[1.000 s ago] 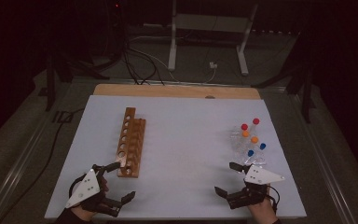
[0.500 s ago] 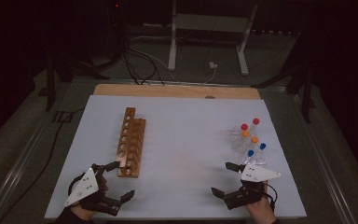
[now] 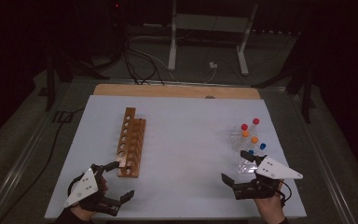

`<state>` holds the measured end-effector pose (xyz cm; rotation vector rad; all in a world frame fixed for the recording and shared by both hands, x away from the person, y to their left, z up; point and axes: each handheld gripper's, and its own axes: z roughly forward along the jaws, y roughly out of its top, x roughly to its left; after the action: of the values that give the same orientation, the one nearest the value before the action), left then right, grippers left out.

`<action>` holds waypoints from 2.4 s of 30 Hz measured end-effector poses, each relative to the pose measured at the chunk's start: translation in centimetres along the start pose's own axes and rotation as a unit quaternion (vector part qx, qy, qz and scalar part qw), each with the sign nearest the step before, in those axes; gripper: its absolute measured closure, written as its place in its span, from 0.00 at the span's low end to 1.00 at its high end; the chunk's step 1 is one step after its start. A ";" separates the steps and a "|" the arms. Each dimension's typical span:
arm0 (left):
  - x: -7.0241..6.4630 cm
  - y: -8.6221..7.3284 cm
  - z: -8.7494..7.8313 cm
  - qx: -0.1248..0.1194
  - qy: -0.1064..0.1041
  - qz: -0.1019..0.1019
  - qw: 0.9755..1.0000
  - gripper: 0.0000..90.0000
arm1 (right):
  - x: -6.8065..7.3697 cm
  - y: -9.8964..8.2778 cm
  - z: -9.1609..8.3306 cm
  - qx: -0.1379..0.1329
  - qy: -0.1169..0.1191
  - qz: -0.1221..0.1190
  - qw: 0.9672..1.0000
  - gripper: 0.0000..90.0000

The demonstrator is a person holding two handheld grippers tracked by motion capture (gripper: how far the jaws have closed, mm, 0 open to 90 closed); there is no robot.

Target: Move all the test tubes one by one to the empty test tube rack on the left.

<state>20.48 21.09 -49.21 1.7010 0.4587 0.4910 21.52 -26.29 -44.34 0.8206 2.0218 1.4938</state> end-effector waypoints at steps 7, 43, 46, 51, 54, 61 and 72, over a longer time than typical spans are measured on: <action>-0.1 0.0 0.0 0.001 -0.002 0.001 1.000 0.01 | -1.2 0.4 -0.9 0.003 -0.057 0.011 0.998 0.01; 0.0 0.0 0.1 0.000 -0.003 -0.003 1.000 0.01 | -4.6 -1.9 -0.5 0.157 -0.198 0.117 0.961 0.44; 0.0 -0.1 0.1 0.001 -0.003 -0.002 1.000 0.01 | -4.8 -2.1 -0.1 0.168 -0.192 0.124 0.959 0.54; 0.0 -0.1 0.1 0.000 -0.004 -0.003 1.000 0.01 | -5.0 -2.2 0.3 0.169 -0.186 0.128 0.959 0.66; 0.0 -0.1 0.1 0.001 -0.004 -0.002 1.000 0.01 | -5.1 -2.3 0.5 0.174 -0.187 0.128 0.958 0.72; 0.0 -0.1 0.1 0.000 -0.005 -0.002 1.000 0.01 | -5.4 -2.4 1.0 0.180 -0.193 0.126 0.956 0.81; 0.0 -0.1 0.1 0.002 -0.004 -0.002 1.000 0.01 | -5.2 -2.5 1.7 0.193 -0.196 0.112 0.955 0.85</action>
<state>20.52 20.99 -49.30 1.7046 0.4572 0.4803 25.86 -29.48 -47.06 1.4216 1.9796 0.9430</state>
